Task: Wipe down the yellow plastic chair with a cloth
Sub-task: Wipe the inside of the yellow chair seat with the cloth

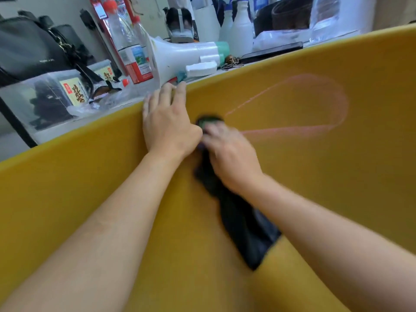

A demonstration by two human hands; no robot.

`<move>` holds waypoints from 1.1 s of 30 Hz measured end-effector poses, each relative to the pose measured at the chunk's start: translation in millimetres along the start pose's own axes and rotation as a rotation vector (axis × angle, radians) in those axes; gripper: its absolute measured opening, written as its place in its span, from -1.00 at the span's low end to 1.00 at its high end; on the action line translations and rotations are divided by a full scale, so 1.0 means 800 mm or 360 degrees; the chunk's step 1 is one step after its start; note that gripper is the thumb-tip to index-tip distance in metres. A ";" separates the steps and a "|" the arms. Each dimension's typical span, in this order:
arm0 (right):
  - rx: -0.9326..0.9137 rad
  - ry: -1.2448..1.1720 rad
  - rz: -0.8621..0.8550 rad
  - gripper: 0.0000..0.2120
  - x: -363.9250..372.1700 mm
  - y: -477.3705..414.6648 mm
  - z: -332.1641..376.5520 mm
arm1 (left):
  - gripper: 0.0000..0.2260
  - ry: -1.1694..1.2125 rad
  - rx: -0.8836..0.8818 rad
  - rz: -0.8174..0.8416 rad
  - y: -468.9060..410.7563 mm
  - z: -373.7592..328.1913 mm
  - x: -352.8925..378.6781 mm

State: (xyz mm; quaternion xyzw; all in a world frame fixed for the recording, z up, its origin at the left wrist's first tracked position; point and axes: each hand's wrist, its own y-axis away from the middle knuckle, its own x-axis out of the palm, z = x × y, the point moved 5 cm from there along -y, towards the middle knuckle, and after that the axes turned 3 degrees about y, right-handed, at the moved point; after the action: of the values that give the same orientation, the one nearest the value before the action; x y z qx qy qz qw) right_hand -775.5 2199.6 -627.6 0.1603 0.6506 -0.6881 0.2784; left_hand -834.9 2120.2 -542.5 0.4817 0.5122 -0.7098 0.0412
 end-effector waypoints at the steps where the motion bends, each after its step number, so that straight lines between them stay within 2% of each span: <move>1: 0.0137 0.0069 -0.0173 -0.68 -0.011 -0.047 -0.013 | -0.30 0.0010 0.0002 -0.0024 0.000 -0.001 0.000; 3: 0.0359 0.0058 -0.0358 -0.67 -0.015 -0.080 -0.019 | -0.33 0.0024 0.0016 -0.0037 -0.001 0.002 -0.001; 4: 0.0360 0.0063 -0.0313 -0.65 -0.003 -0.058 -0.012 | -0.34 0.0024 0.0021 -0.0019 -0.001 0.003 -0.002; 6: 0.0146 0.0035 -0.0119 -0.65 0.020 0.027 0.015 | -0.31 0.0019 0.0025 0.0011 0.000 0.003 -0.003; 8: -0.0070 0.0035 0.0115 -0.76 0.021 0.097 0.036 | -0.30 0.0018 0.0030 0.0007 0.001 -0.001 -0.001; 10: -0.0158 0.0059 0.0088 -0.79 0.015 0.075 0.019 | -0.30 0.0031 0.0013 -0.0016 0.000 0.000 -0.001; 13: 0.0304 0.0186 -0.0302 -0.64 -0.029 -0.061 -0.034 | -0.31 0.0049 -0.0020 -0.0039 0.002 0.001 -0.003; 14: 0.0440 0.0182 -0.0407 -0.60 -0.038 -0.083 -0.044 | -0.31 0.0042 -0.0007 -0.0040 0.002 0.001 -0.002; 16: 0.0491 0.0189 -0.0408 -0.63 -0.022 -0.057 -0.034 | -0.32 0.0025 0.0011 -0.0023 0.001 0.002 -0.003; 20: 0.0030 0.0154 0.0051 -0.67 0.010 0.109 0.027 | -0.38 0.0085 -0.0034 0.0081 -0.012 -0.014 -0.004; 22: -0.0120 0.0080 0.0162 -0.68 0.002 0.094 0.012 | -0.45 0.0155 -0.0017 0.0099 -0.024 -0.025 -0.002; 24: 0.0002 0.0117 -0.0013 -0.67 -0.016 0.014 -0.024 | -0.46 0.0185 0.0001 0.0065 -0.028 -0.030 0.000; 26: 0.0225 0.0173 -0.0306 -0.62 -0.036 -0.062 -0.054 | -0.40 0.0128 0.0071 0.0002 -0.023 -0.027 0.007; 28: 0.0358 0.0126 -0.0404 -0.62 -0.024 -0.058 -0.049 | -0.37 0.0140 0.0117 -0.0022 -0.021 -0.024 0.010; 30: 0.0238 0.0092 -0.0226 -0.68 0.004 0.017 -0.013 | -0.38 0.0171 0.0083 -0.0058 -0.022 -0.023 0.008; 33: -0.0148 -0.0019 0.0114 -0.71 0.012 0.108 0.021 | -0.37 0.0185 0.0070 -0.0112 -0.021 -0.029 0.008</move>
State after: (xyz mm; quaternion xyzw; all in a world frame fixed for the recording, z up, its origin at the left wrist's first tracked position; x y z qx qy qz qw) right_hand -729.6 2181.5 -701.4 0.1661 0.6740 -0.6478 0.3138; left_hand -832.9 2148.4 -536.0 0.5046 0.5146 -0.6928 -0.0242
